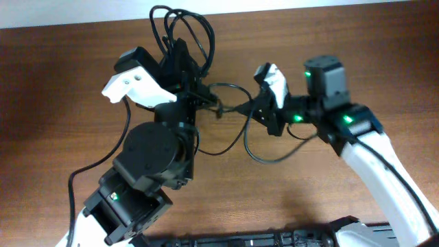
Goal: Untangle cables
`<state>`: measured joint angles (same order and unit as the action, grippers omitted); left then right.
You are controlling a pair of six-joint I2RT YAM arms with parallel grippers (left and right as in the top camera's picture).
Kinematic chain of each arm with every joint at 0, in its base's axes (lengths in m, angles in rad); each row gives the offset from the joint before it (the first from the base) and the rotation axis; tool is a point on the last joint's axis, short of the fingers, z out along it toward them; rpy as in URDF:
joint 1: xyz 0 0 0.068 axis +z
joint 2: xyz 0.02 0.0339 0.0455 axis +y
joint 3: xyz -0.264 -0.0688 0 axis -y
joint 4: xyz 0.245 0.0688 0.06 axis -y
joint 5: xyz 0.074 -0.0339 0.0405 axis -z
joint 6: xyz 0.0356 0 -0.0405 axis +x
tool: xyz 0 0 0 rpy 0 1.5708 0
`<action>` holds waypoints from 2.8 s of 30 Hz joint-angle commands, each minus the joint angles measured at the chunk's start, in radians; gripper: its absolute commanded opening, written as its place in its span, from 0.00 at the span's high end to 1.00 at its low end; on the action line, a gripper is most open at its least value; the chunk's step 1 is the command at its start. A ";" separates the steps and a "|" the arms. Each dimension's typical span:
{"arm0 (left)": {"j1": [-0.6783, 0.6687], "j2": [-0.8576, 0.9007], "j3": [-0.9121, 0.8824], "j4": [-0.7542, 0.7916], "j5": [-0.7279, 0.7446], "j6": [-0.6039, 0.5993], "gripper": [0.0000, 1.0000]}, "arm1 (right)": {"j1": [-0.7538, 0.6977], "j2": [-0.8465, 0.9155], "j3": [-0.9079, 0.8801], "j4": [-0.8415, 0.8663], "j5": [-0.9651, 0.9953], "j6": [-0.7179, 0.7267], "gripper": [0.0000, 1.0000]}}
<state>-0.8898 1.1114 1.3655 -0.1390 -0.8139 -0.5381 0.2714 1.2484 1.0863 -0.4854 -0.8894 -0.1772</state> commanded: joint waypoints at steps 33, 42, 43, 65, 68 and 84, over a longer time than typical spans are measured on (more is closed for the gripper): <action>0.002 0.071 0.017 -0.401 -0.443 0.019 1.00 | -0.004 -0.475 0.084 -0.033 0.548 0.396 0.96; 0.002 0.113 0.017 -0.454 -0.439 0.019 1.00 | -0.004 -0.475 0.362 -0.090 0.685 0.395 0.96; 0.002 0.117 0.017 -0.454 -0.439 0.019 1.00 | -0.004 -0.475 0.385 -0.109 0.764 0.394 0.96; 0.002 0.118 0.017 -0.463 0.069 0.016 1.00 | -0.005 -0.421 0.407 -0.174 2.103 0.121 0.96; 0.002 0.118 0.017 -0.470 0.095 0.016 1.00 | -0.005 -0.418 0.407 -0.173 2.158 0.121 0.96; 0.002 0.118 0.017 -0.483 0.096 0.016 1.00 | -0.087 -0.230 0.406 -0.172 2.068 -0.055 0.96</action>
<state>-0.8898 1.2320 1.3659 -0.6254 -0.7208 -0.5373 0.2489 0.9482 1.4849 -0.6586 1.1877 -0.1932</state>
